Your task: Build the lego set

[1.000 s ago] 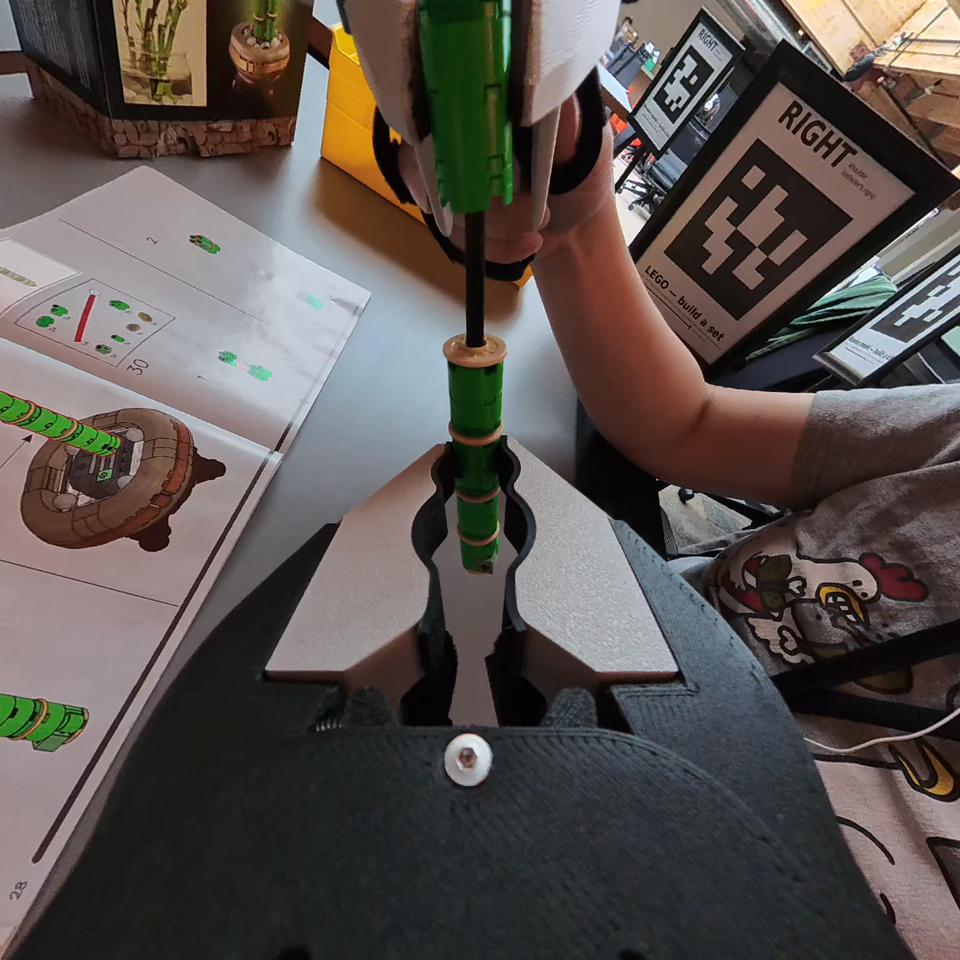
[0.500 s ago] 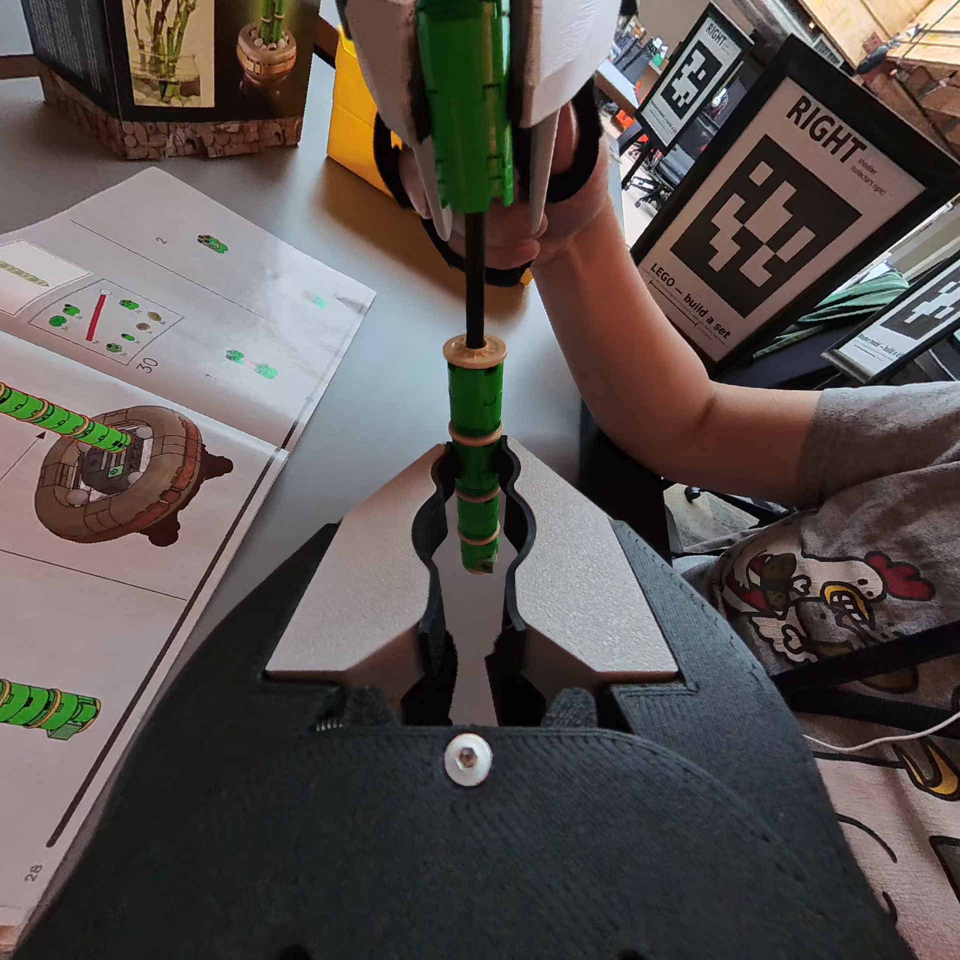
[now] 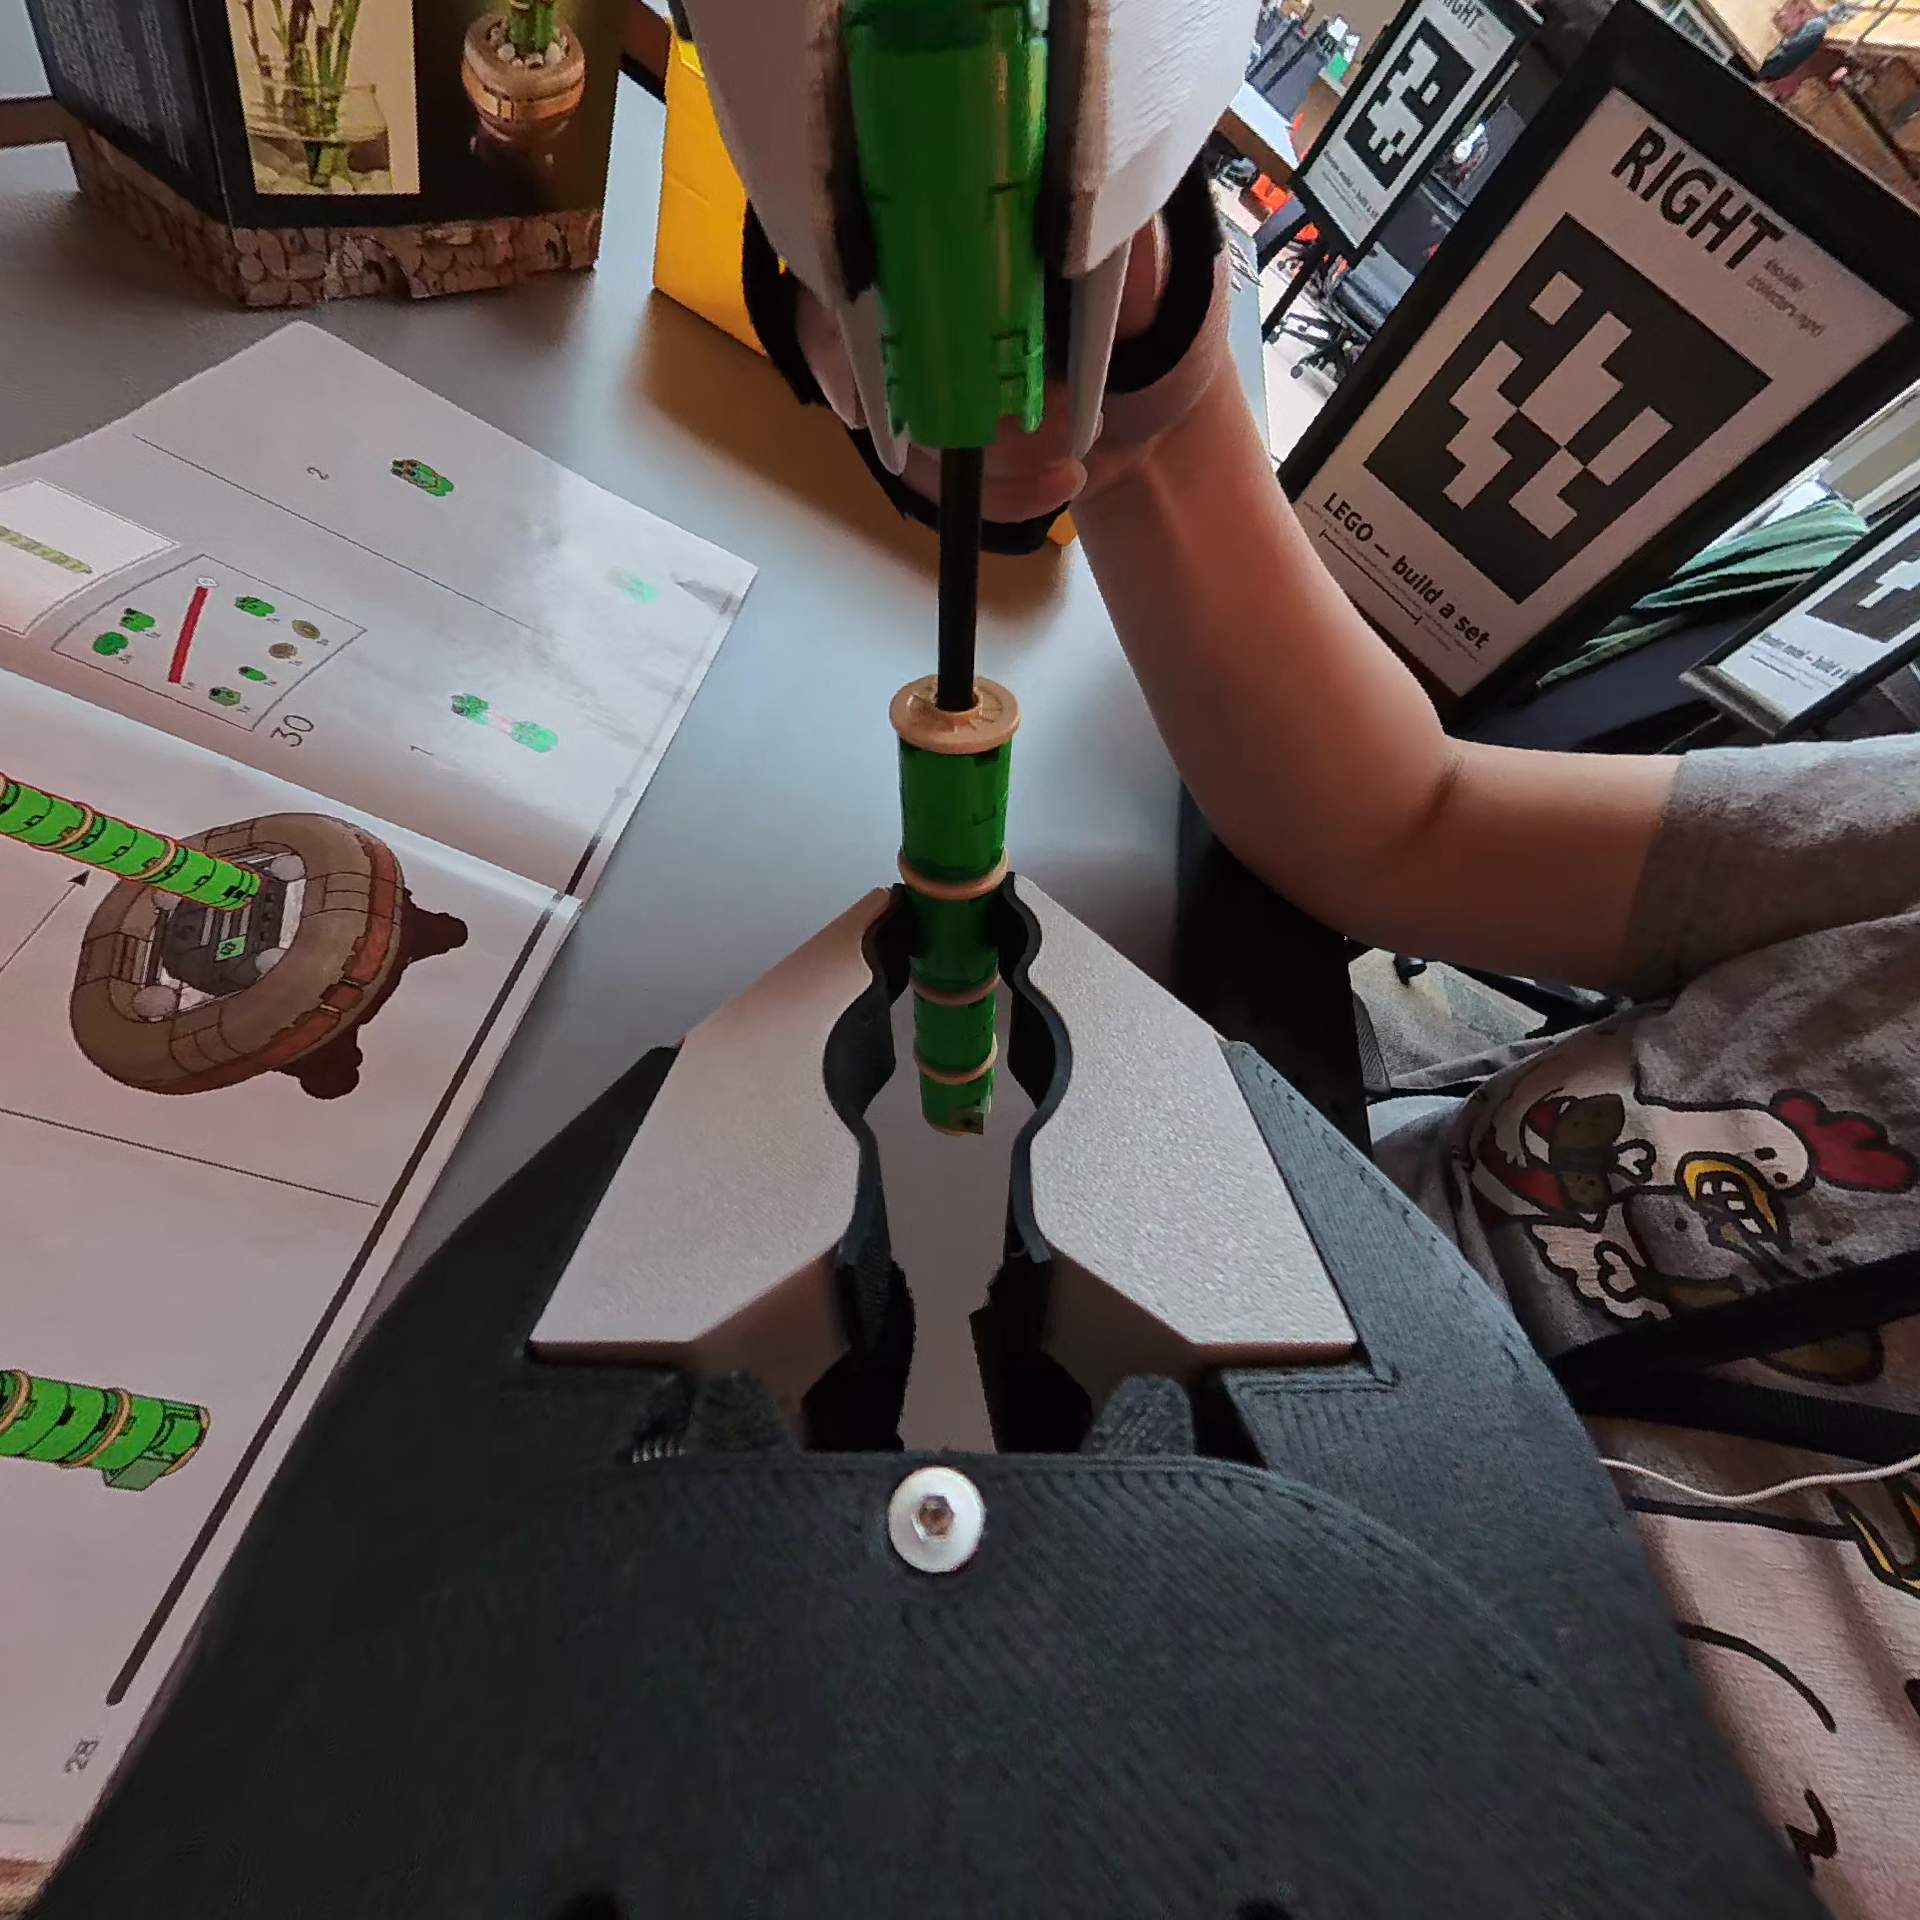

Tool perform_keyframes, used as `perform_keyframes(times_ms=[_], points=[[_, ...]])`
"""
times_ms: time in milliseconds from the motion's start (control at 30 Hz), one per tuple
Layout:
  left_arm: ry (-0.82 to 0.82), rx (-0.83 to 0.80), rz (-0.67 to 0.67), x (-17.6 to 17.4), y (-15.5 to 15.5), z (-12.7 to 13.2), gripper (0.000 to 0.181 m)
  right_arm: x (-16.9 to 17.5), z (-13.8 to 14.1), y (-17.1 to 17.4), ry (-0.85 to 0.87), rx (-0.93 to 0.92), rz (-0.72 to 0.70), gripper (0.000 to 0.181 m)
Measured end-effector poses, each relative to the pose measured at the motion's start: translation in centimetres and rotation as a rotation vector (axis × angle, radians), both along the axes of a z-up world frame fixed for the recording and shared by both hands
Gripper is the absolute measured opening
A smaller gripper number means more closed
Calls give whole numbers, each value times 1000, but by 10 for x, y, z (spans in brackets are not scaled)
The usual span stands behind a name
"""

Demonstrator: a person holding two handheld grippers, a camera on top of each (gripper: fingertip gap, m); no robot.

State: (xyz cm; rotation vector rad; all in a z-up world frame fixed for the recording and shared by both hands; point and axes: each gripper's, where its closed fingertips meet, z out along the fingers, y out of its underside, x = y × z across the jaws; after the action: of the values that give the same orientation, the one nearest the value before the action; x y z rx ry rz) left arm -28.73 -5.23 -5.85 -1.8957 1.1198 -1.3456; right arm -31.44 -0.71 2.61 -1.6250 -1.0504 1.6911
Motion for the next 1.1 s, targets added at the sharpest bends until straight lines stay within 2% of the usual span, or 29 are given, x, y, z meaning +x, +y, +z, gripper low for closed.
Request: perform_keyframes(times_ms=[267, 767, 833, 967, 1100], points=[[-12, 3, 3, 0, 1, 1, 15, 0, 0, 5, 0, -2, -24, 15], [-7, 193, 54, -3, 10, 9, 14, -4, 13, -1, 45, 47, -22, 19], [18, 237, 75, -4, 14, 7, 14, -5, 13, 0, 37, 67, -35, 23], [49, 343, 95, -3, 17, 6, 15, -2, 20, 2, 58, 96, -60, 43], [52, 370, 97, -2, 18, 6, 15, 5, 29, 0, 94, 165, -76, 54]])
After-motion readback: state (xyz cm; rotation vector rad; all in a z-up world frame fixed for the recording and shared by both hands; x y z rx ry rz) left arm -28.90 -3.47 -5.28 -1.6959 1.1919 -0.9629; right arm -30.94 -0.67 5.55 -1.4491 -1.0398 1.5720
